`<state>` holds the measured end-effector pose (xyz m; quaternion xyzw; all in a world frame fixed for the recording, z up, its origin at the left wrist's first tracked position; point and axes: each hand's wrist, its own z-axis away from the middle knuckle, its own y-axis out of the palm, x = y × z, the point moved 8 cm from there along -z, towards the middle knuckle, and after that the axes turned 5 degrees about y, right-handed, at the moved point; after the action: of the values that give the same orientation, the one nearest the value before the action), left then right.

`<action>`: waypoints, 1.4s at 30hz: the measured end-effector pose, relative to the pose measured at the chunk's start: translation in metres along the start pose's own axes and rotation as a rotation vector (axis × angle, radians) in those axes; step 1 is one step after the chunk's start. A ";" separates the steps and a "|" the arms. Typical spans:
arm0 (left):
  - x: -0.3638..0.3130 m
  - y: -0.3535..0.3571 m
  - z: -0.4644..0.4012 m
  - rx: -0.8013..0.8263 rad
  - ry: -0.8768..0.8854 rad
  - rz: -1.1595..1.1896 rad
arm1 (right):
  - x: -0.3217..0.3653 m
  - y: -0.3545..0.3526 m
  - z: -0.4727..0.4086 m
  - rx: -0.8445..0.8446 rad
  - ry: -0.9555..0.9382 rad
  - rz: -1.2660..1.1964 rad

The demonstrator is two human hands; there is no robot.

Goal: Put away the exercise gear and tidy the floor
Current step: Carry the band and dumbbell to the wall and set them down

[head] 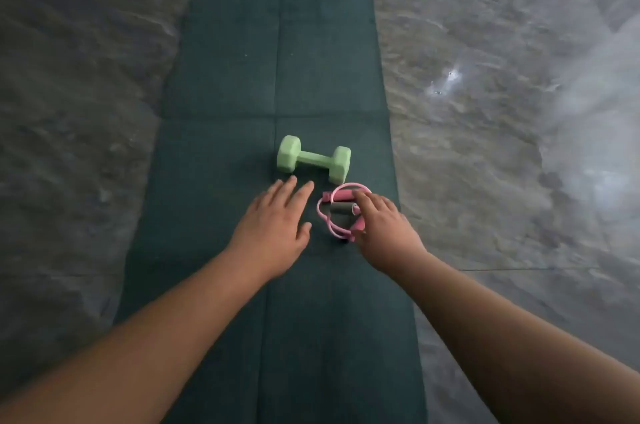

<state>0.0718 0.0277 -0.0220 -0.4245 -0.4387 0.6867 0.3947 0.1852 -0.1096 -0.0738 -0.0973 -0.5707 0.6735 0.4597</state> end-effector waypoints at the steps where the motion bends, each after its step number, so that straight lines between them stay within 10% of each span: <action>1: 0.004 0.010 -0.004 0.006 -0.002 -0.003 | -0.003 0.007 -0.012 -0.014 0.002 -0.013; 27: 0.020 0.034 0.000 -0.111 -0.013 0.484 | 0.032 0.028 -0.006 -0.103 -0.153 -0.305; 42: 0.142 -0.008 0.053 -0.393 -0.422 0.648 | 0.087 0.033 -0.166 -0.031 -0.082 0.280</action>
<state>-0.0227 0.1458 -0.0343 -0.4577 -0.4760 0.7504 -0.0281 0.2288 0.0692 -0.1231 -0.1553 -0.5802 0.7256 0.3358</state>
